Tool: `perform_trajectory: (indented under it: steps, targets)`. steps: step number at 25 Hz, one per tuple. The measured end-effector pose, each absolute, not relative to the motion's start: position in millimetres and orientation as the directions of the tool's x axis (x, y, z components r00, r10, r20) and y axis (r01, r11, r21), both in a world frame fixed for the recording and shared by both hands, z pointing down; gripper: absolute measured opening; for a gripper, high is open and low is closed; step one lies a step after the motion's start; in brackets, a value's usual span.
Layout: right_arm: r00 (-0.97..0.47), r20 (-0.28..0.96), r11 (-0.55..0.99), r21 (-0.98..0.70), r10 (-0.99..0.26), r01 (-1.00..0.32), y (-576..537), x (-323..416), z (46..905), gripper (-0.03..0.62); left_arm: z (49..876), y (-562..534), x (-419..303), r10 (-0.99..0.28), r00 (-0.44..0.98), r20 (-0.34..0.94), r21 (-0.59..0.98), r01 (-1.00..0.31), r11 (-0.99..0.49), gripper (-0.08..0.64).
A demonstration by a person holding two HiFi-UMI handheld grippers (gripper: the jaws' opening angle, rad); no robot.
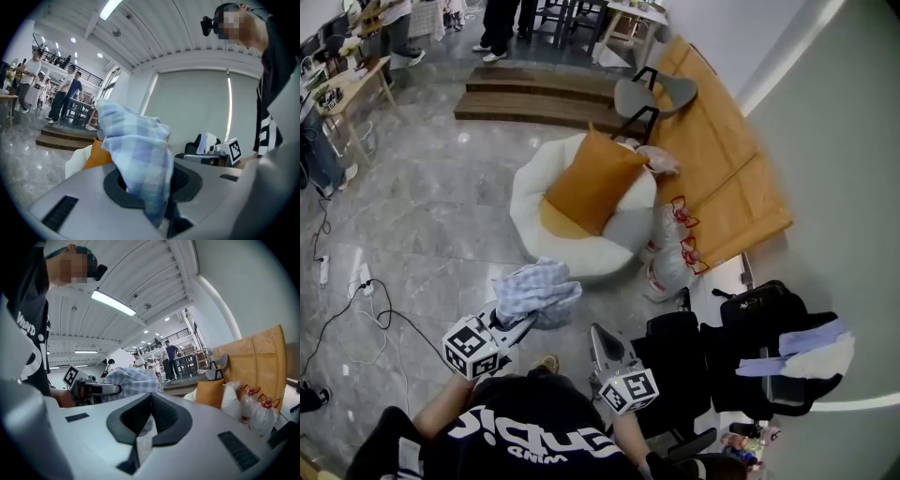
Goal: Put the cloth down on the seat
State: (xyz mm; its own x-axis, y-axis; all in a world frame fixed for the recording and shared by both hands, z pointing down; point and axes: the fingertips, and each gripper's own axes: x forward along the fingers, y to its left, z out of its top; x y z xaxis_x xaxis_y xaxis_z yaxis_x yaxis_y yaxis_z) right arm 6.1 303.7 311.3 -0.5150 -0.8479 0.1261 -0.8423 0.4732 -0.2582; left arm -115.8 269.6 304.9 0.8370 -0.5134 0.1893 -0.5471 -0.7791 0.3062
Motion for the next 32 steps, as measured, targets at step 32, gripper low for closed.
perform_trajectory:
  steps: [32]
  targets:
    - [-0.569, 0.140, 0.526, -0.251, -0.811, -0.812, 207, 38, 315, 0.020, 298, 153, -81, -0.580, 0.801, 0.151, 0.307, -0.595, -0.742, 0.098]
